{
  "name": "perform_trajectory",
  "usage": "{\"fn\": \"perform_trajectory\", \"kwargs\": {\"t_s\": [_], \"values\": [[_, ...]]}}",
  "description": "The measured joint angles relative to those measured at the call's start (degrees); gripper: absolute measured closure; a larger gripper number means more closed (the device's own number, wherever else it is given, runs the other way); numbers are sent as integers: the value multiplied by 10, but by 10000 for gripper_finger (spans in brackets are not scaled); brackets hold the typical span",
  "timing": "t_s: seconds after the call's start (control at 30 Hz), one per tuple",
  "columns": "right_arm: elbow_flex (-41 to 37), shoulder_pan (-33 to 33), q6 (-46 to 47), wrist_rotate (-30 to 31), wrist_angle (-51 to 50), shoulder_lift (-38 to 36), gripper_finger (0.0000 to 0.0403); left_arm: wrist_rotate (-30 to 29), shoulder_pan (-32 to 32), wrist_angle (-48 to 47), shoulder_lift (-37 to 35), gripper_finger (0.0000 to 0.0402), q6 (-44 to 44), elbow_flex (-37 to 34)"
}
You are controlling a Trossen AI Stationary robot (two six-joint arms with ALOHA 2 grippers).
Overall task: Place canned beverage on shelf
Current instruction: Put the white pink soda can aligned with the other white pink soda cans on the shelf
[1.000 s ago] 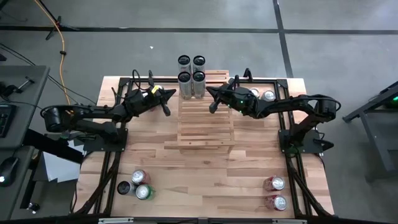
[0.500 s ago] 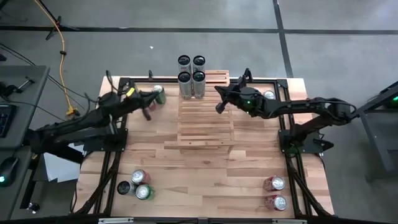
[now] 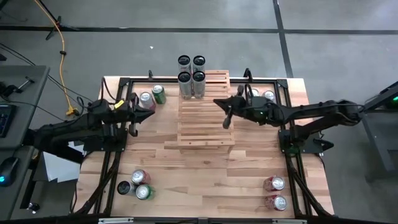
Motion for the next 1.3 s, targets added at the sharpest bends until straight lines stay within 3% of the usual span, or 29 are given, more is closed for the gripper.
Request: {"fn": "perform_trajectory", "kwargs": {"t_s": [0.37, 1.07, 1.13, 1.3], "values": [[0, 40, -15, 6, -21, -5, 403, -13, -9, 4, 1, 401, 9, 0], [0, 43, 4, 12, -90, -52, 402, -21, -9, 3, 1, 401, 11, 0], [0, 43, 3, 12, -89, -51, 402, 7, -11, 4, 2, 401, -17, 0], [0, 43, 1, 12, -86, -51, 402, 158, -42, 91, 40, 401, -63, -1]]}}
